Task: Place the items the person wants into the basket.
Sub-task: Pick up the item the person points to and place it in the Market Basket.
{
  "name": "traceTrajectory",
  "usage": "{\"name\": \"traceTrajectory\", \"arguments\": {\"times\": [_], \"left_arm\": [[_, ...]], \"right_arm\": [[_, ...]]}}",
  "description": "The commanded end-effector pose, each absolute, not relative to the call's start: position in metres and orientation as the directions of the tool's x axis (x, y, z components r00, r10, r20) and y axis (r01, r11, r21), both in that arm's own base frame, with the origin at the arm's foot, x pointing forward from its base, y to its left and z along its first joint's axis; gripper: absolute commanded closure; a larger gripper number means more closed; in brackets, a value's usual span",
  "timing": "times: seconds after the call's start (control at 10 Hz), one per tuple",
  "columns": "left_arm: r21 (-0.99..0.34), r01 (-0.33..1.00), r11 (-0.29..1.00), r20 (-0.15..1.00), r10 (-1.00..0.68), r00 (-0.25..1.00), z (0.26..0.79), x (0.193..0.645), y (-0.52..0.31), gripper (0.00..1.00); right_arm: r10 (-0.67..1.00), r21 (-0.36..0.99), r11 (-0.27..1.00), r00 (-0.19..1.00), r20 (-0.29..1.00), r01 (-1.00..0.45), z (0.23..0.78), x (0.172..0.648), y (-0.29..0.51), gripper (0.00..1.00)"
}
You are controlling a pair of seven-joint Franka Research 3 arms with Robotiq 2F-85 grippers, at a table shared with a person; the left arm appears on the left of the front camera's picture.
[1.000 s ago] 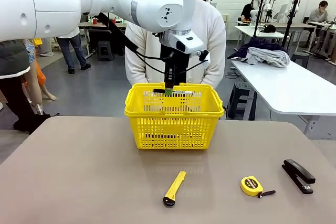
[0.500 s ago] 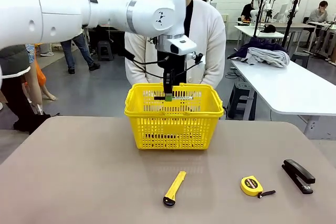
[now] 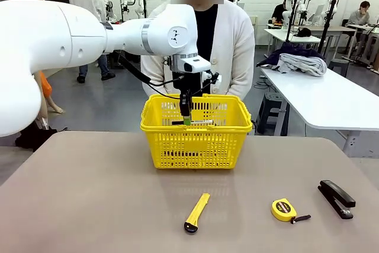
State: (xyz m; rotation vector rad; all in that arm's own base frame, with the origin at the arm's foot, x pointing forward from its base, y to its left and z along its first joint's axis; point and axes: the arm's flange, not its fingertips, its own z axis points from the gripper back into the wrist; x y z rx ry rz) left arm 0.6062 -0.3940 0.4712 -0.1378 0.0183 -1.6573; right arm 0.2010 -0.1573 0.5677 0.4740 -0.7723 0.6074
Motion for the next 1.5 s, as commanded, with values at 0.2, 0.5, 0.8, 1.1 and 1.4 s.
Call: {"name": "traceTrajectory", "arguments": {"times": [0.2,0.5,0.8,1.1,1.4], "left_arm": [[-0.127,0.989,-0.072,-0.018,-0.997,-0.075,0.455,0.622,-0.424,0.85],[-0.136,0.988,-0.069,-0.045,-0.996,-0.076,0.436,0.623,-0.432,0.85],[-0.143,0.986,-0.081,-0.054,-0.995,-0.089,0.426,0.623,-0.436,0.85],[-0.135,0.986,-0.101,-0.039,-0.994,-0.107,0.430,0.623,-0.435,0.09],[-0.135,0.985,-0.103,-0.033,-0.994,-0.109,0.432,0.622,-0.434,0.00]], "right_arm": [[0.323,0.174,0.720,0.545,0.774,-0.672,0.567,0.204,-0.156,0.00],[0.323,0.174,0.720,0.545,0.774,-0.672,0.567,0.204,-0.156,0.00],[0.323,0.174,0.720,0.545,0.774,-0.672,0.567,0.204,-0.156,0.00],[0.323,0.174,0.720,0.545,0.774,-0.672,0.567,0.204,-0.156,0.00],[0.323,0.174,0.720,0.545,0.774,-0.672,0.567,0.204,-0.156,0.00]]}}
